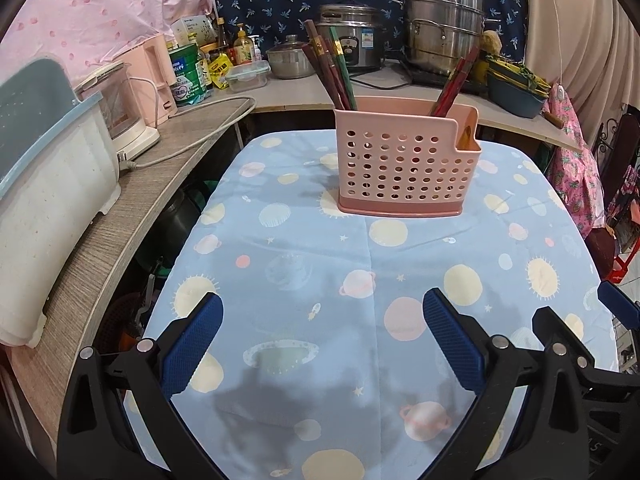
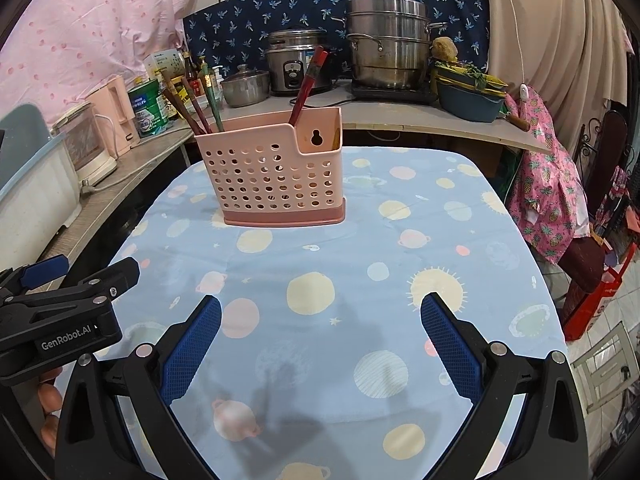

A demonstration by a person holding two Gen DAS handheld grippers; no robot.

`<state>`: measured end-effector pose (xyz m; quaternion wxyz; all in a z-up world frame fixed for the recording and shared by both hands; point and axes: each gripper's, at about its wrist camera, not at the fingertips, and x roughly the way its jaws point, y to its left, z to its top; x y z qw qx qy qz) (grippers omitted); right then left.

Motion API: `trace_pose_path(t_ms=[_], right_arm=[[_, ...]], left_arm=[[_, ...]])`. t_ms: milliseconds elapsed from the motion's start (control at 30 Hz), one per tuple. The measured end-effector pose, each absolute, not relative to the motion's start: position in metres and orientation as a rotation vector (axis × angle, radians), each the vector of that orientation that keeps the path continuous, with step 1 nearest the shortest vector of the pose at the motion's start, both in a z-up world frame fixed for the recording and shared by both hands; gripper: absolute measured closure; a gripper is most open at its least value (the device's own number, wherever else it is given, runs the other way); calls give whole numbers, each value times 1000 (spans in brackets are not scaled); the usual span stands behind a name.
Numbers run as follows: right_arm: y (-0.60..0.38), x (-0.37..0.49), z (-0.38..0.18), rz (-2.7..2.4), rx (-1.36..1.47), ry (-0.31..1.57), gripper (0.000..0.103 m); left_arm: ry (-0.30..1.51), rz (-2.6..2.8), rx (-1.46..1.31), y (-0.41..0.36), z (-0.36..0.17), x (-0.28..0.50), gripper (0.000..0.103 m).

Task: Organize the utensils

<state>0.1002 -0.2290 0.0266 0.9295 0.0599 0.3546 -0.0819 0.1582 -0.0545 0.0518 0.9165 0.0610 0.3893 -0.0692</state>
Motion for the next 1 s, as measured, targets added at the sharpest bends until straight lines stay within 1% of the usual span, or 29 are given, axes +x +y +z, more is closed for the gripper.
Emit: trace_pose_path(t_ms=[1000], right_arm=[[-230, 109, 28, -167, 117, 724, 7]], left_arm=[[763, -136, 120, -55, 56, 173, 7]])
